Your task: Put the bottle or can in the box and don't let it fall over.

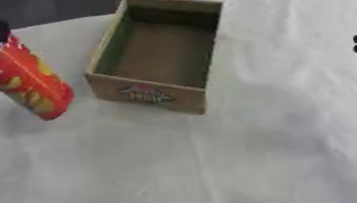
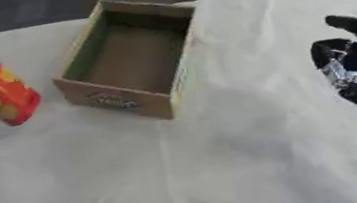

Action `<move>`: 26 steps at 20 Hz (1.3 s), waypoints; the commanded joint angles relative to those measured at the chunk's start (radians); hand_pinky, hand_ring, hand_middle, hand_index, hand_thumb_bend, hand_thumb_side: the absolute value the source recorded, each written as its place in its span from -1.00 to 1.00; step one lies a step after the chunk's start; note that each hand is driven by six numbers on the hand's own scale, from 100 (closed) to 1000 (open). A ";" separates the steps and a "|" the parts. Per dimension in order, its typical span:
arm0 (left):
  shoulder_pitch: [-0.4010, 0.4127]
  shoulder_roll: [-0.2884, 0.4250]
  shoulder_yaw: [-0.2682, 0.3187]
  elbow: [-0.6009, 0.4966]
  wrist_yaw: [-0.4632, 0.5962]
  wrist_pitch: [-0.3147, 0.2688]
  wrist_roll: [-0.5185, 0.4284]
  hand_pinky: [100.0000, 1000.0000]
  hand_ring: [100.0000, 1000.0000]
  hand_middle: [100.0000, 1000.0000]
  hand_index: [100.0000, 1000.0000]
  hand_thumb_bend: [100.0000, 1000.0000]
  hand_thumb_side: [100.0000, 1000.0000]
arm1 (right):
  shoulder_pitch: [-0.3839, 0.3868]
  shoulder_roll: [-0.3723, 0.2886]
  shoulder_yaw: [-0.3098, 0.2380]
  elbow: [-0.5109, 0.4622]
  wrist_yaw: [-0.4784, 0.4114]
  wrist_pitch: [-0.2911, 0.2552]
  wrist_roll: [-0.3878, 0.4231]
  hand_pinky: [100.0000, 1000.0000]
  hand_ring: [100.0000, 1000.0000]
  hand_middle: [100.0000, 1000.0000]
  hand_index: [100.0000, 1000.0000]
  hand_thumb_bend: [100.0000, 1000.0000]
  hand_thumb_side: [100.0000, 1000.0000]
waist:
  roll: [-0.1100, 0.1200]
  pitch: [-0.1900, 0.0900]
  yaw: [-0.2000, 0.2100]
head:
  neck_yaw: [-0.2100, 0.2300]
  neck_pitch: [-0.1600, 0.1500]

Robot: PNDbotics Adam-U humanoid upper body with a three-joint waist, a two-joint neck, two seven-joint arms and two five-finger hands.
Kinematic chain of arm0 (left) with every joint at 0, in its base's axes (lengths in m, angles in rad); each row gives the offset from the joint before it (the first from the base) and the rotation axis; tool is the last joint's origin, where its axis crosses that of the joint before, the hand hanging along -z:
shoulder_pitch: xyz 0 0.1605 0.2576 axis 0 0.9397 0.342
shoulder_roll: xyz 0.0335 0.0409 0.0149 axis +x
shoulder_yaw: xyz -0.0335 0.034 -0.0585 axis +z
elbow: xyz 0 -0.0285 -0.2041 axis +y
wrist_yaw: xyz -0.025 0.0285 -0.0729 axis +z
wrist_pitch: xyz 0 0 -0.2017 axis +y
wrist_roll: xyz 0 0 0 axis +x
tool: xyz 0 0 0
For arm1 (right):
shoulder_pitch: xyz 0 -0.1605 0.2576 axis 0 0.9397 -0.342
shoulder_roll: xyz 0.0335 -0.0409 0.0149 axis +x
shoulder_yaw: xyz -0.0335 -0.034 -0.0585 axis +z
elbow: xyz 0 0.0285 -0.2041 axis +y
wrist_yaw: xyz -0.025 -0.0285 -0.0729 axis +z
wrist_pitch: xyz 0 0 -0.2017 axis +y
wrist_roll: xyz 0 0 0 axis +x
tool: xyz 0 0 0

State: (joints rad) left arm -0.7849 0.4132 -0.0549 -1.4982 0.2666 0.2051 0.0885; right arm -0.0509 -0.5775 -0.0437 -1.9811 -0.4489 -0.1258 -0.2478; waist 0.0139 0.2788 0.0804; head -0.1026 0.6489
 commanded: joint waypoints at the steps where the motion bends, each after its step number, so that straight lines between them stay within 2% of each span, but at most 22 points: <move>1: -0.069 0.022 -0.014 -0.016 0.005 0.015 0.002 -0.28 -0.20 -0.86 -0.82 -1.00 -0.66 | -0.006 -0.034 -0.015 -0.019 -0.014 -0.007 0.001 0.44 0.36 0.64 0.49 -0.47 -0.78 | 0.000 -0.027 -0.006 | -0.002 0.003; 6: -0.180 0.012 -0.045 0.029 -0.024 0.021 0.001 -0.27 -0.20 -0.85 -0.82 -1.00 -0.78 | -0.018 -0.040 -0.010 -0.019 -0.025 -0.011 0.010 0.44 0.36 0.64 0.49 -0.47 -0.79 | 0.004 -0.027 -0.029 | 0.022 0.004; 10: -0.255 -0.022 -0.047 0.061 -0.055 0.018 0.013 -0.27 -0.20 -0.85 -0.82 -1.00 -0.75 | -0.062 -0.048 0.011 -0.019 -0.039 -0.002 0.032 0.44 0.36 0.64 0.49 -0.48 -0.76 | 0.013 -0.008 -0.081 | 0.074 -0.018; 13: -0.299 -0.041 -0.046 0.090 -0.104 0.005 0.024 -0.25 -0.18 -0.84 -0.82 -1.00 -0.92 | -0.100 -0.054 0.023 -0.019 -0.055 -0.001 0.050 0.44 0.36 0.64 0.49 -0.47 -0.80 | 0.023 0.007 -0.125 | 0.108 -0.035; 17: -0.331 -0.064 -0.036 0.136 -0.191 -0.014 0.032 -0.23 -0.17 -0.82 -0.81 -1.00 -0.90 | -0.134 -0.053 0.039 -0.019 -0.063 0.006 0.072 0.44 0.36 0.65 0.49 -0.47 -0.78 | 0.036 0.027 -0.165 | 0.141 -0.053; 20: -0.346 -0.083 -0.037 0.189 -0.223 -0.030 0.003 -0.12 -0.09 -0.73 -0.78 -1.00 -1.00 | -0.148 -0.051 0.046 -0.019 -0.064 0.013 0.080 0.44 0.36 0.65 0.49 -0.48 -0.78 | 0.043 0.038 -0.181 | 0.159 -0.064; 21: -0.349 -0.088 -0.036 0.206 -0.236 -0.040 -0.012 -0.02 -0.03 -0.67 -0.75 -1.00 -1.00 | -0.150 -0.051 0.047 -0.019 -0.062 0.014 0.081 0.44 0.36 0.65 0.49 -0.48 -0.78 | 0.045 0.041 -0.185 | 0.162 -0.068; 22: -0.351 -0.093 -0.034 0.221 -0.250 -0.049 -0.025 0.15 0.10 -0.56 -0.64 -1.00 -1.00 | -0.152 -0.051 0.048 -0.019 -0.059 0.014 0.082 0.43 0.36 0.65 0.49 -0.48 -0.78 | 0.046 0.044 -0.188 | 0.165 -0.072; 24: -0.352 -0.099 -0.030 0.244 -0.273 -0.067 -0.042 0.28 0.22 -0.46 -0.54 -1.00 -1.00 | -0.153 -0.050 0.052 -0.019 -0.051 0.016 0.085 0.43 0.36 0.65 0.49 -0.48 -0.78 | 0.049 0.049 -0.193 | 0.170 -0.079; 25: -0.353 -0.101 -0.029 0.253 -0.284 -0.079 -0.052 0.50 0.48 -0.22 -0.30 -1.00 -1.00 | -0.152 -0.048 0.053 -0.019 -0.048 0.017 0.085 0.43 0.36 0.65 0.49 -0.48 -0.78 | 0.051 0.051 -0.195 | 0.171 -0.082; 26: -0.353 -0.102 -0.029 0.262 -0.296 -0.094 -0.066 0.76 0.70 0.03 0.12 -0.53 -0.94 | -0.152 -0.047 0.054 -0.019 -0.045 0.019 0.085 0.43 0.36 0.65 0.49 -0.48 -0.78 | 0.052 0.052 -0.196 | 0.171 -0.083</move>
State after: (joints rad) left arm -1.1101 0.3014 -0.0953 -1.2330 -0.0133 0.1248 0.0343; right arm -0.1937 -0.6027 0.0135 -1.9811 -0.5012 -0.1063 -0.1672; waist 0.0714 0.3476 -0.1138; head 0.0643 0.5828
